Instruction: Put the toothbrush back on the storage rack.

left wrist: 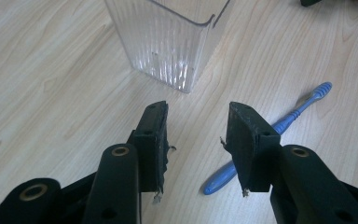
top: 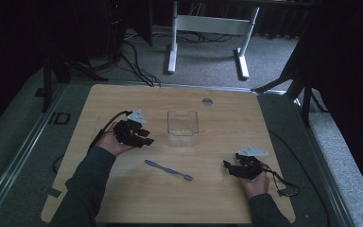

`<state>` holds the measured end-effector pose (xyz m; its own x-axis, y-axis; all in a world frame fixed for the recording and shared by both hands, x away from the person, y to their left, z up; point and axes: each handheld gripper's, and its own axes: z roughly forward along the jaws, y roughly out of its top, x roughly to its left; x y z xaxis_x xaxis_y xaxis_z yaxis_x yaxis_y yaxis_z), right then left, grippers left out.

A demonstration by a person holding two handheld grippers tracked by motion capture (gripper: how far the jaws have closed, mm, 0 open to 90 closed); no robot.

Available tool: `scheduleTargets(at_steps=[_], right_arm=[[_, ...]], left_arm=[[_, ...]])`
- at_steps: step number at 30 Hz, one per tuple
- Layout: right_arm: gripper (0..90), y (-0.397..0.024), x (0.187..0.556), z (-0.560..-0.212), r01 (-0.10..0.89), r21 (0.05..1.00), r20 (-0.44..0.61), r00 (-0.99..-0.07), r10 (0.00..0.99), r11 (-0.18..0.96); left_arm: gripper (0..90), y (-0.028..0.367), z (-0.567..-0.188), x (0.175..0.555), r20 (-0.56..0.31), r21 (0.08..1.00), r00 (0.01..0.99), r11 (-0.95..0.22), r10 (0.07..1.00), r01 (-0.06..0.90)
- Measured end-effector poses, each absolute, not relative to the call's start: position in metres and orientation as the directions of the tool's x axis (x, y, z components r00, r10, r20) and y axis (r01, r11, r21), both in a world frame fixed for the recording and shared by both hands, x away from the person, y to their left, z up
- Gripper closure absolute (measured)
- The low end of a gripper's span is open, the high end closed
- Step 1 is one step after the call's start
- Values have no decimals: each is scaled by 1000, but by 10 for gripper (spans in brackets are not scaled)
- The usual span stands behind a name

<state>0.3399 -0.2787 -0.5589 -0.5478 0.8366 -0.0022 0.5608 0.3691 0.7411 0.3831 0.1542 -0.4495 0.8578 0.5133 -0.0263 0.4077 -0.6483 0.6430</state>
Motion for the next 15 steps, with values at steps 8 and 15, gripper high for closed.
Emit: scheduleTargets(at_steps=[8, 15], right_arm=[[340, -279, 340, -559, 560, 742, -3, -548, 836, 370], [340, -279, 340, -559, 560, 741, -3, -549, 836, 370]], left_arm=[[584, 147, -451, 383, -7, 610, 871, -689, 491, 392], [581, 142, -453, 383, -3, 592, 876, -705, 482, 390]])
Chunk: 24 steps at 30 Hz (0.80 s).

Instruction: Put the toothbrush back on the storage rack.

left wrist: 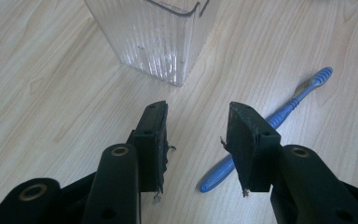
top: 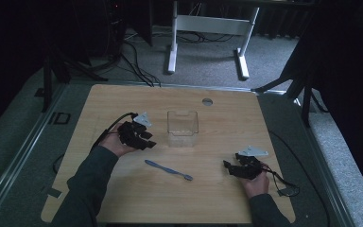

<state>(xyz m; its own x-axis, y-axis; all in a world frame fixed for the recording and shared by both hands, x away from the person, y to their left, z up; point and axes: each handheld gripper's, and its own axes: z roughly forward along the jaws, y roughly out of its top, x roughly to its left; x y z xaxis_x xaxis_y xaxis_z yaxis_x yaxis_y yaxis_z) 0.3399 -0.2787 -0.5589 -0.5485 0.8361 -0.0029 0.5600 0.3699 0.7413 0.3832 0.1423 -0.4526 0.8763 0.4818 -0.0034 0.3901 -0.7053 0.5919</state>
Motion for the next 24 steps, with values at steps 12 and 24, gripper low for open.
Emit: scheduleTargets(at_steps=[12, 24], right_arm=[[340, -279, 340, -559, 560, 741, -3, -548, 836, 370], [340, -279, 340, -559, 560, 741, -3, -549, 836, 370]], left_arm=[[496, 136, -456, 383, 9, 578, 879, -720, 477, 385], [472, 127, -462, 381, -1, 551, 902, -752, 432, 361]])
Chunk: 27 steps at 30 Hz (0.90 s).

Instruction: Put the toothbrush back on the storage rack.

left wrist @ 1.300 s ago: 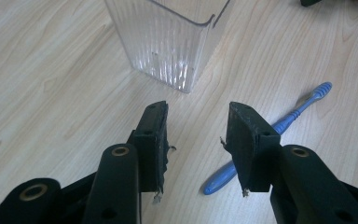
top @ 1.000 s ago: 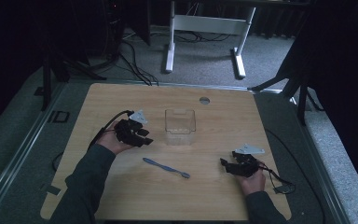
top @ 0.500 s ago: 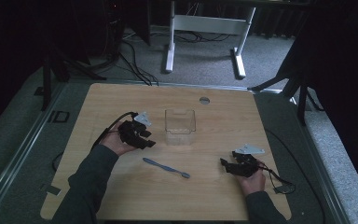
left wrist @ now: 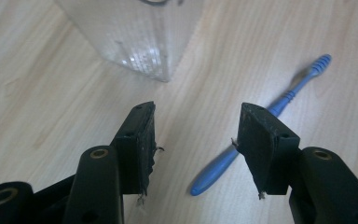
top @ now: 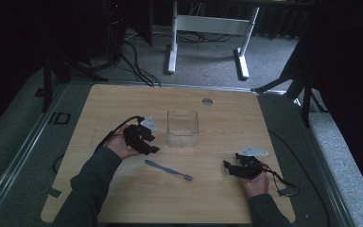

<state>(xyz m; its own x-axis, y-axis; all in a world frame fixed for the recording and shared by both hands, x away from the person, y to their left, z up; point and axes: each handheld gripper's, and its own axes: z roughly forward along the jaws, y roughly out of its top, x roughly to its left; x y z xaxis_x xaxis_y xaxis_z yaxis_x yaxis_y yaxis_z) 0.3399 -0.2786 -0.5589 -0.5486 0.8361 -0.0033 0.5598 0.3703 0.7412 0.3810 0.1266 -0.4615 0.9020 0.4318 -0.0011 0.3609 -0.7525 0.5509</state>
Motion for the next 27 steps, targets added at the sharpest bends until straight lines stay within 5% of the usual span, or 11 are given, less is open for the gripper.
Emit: scheduleTargets(at_steps=[27], right_arm=[[340, -279, 340, -559, 561, 741, -2, -548, 837, 369]], left_arm=[[495, 110, -468, 380, 7, 493, 929, -809, 371, 319]])
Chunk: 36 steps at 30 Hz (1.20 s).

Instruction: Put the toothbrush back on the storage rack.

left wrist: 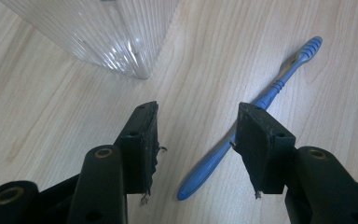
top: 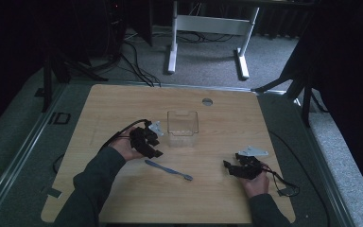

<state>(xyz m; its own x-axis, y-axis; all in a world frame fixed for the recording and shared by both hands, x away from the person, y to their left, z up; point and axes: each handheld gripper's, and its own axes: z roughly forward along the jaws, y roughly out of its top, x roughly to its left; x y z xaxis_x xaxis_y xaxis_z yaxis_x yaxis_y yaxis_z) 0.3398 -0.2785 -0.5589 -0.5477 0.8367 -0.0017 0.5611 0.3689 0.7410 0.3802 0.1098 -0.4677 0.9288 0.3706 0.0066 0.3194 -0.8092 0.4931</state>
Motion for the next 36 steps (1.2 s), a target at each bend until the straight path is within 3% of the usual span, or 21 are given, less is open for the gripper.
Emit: scheduleTargets(at_steps=[21, 36], right_arm=[[340, -278, 340, -559, 561, 741, -1, -548, 836, 369], [340, -279, 340, -559, 560, 741, -2, -549, 835, 371]], left_arm=[[471, 93, -479, 373, 29, 433, 954, -864, 297, 255], [515, 80, -490, 369, 27, 387, 969, -897, 244, 215]])
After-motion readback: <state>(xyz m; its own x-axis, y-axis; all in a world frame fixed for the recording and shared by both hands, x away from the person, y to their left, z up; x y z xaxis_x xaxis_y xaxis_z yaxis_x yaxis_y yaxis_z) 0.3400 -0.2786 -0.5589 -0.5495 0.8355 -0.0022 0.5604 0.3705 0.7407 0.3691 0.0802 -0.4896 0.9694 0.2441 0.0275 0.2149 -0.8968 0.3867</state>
